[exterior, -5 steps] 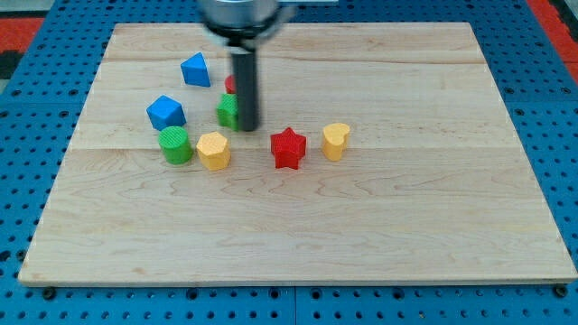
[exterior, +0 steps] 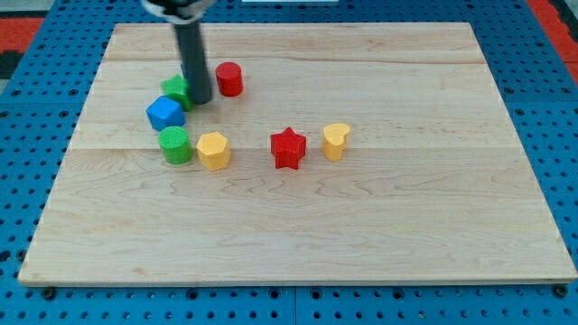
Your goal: Push the green star left to the blue cube
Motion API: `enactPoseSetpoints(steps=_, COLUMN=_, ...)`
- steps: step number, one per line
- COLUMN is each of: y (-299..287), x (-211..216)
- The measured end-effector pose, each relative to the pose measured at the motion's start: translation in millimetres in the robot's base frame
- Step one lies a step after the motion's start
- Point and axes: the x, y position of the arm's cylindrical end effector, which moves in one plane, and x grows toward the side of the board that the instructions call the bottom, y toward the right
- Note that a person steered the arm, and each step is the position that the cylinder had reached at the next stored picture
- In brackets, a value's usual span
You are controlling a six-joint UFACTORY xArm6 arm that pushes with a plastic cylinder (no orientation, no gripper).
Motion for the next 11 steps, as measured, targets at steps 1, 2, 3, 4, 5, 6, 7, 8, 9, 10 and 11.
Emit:
enactPoseSetpoints(steps=1, y=9.6, x=-4.8)
enactPoseSetpoints(steps=2, y=-22.0, x=-14.1)
enactPoseSetpoints(steps=3, y=-25.9, x=-20.8)
enactPoseSetpoints(steps=4, y=-25.9, x=-25.4)
enactPoseSetpoints(steps=5, y=-25.7, x=-26.0)
enactPoseSetpoints(steps=6, y=-25.7, x=-26.0)
enactPoseSetpoints(steps=7, y=-16.0, x=-36.1)
enactPoseSetpoints(steps=8, y=-19.7, x=-65.9)
enactPoseSetpoints(steps=9, y=-89.2, x=-26.0)
enactPoseSetpoints(steps=10, y=-92.6, x=-6.5)
enactPoseSetpoints(steps=11, y=-47.0, x=-8.2)
